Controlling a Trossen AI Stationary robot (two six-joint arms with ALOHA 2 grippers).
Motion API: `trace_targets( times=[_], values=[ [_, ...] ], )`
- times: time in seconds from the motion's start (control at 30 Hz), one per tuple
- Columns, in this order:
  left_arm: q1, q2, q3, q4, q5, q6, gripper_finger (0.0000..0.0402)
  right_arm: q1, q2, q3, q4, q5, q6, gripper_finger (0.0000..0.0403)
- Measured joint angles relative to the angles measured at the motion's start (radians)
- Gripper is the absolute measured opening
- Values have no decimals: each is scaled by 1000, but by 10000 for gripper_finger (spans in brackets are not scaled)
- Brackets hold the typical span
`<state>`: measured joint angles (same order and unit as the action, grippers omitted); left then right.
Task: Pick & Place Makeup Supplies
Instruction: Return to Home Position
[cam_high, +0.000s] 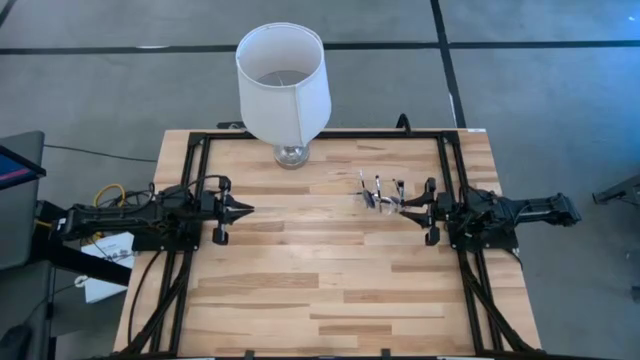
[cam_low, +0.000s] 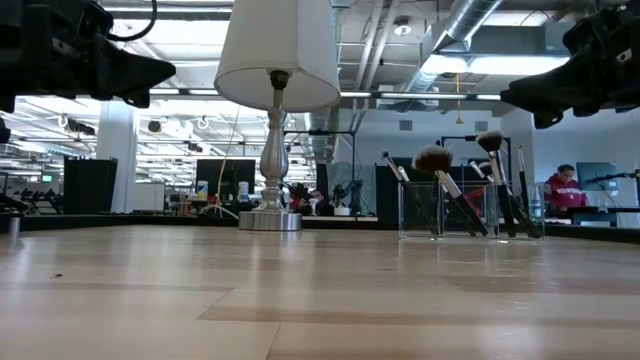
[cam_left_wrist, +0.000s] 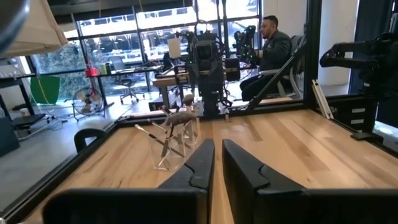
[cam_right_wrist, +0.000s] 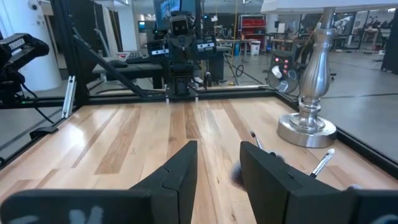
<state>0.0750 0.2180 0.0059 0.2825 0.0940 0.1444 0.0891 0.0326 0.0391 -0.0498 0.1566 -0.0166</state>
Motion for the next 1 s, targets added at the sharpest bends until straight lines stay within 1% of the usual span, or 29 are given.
trace_targets(
  times=[1.0],
  values=[
    [0, 0, 0, 16, 0, 0, 27, 0, 0, 0, 0, 1, 0, 113]
  ],
)
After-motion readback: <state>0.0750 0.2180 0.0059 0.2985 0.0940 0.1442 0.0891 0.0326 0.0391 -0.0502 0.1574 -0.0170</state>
